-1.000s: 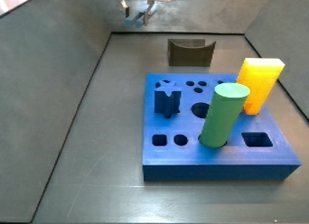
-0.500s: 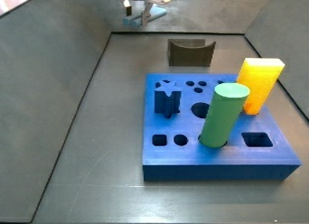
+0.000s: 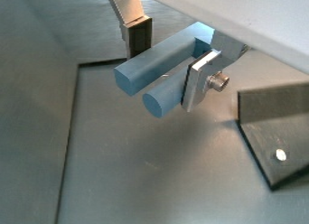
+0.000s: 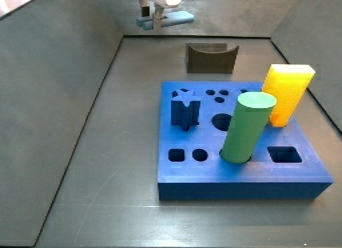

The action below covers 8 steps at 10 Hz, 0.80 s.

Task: Pick up the square-circle object. Move up. Rotate the square-circle object. Place the square-circle object on the fixture. Regrasp the square-circle object. Move to above the board. Insert the square-circle object.
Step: Rotate the square-circle object.

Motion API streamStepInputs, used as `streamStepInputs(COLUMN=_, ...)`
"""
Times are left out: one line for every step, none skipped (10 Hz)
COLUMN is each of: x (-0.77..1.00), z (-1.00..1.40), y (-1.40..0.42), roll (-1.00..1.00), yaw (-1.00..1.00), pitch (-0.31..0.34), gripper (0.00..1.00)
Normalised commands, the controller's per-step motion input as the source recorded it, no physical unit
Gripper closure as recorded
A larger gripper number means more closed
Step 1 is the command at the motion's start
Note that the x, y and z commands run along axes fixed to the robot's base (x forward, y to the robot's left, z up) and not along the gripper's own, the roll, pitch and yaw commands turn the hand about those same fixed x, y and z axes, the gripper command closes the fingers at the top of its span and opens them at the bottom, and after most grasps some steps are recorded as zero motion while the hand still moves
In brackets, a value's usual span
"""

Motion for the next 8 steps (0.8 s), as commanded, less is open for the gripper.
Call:
streamStepInputs(x=0.02, z=-0.04, y=0.01, roll=0.0, yaw=-1.0, pitch=-0.004, gripper=1.0)
streamStepInputs(x=0.02, z=-0.04, y=0.01, roll=0.0, yaw=-1.0, pitch=-0.004, gripper=1.0)
streamStepInputs(x=0.02, z=-0.04, y=0.01, roll=0.0, yaw=-1.0, pitch=-0.005, gripper=1.0)
streamStepInputs(x=0.02, z=-0.04, y=0.01, roll=0.0, yaw=-1.0, pitch=-0.005, gripper=1.0)
streamStepInputs(x=0.02, z=-0.04, y=0.01, roll=0.0, yaw=-1.0, pitch=-0.005, gripper=1.0)
streamStepInputs(x=0.02, z=-0.04, y=0.01, roll=0.0, yaw=-1.0, pitch=-0.005, gripper=1.0)
streamStepInputs(x=0.02, z=-0.04, y=0.01, roll=0.0, yaw=-1.0, pitch=-0.005, gripper=1.0)
streamStepInputs(x=0.02, z=-0.04, y=0.01, roll=0.0, yaw=-1.0, pitch=-0.006, gripper=1.0)
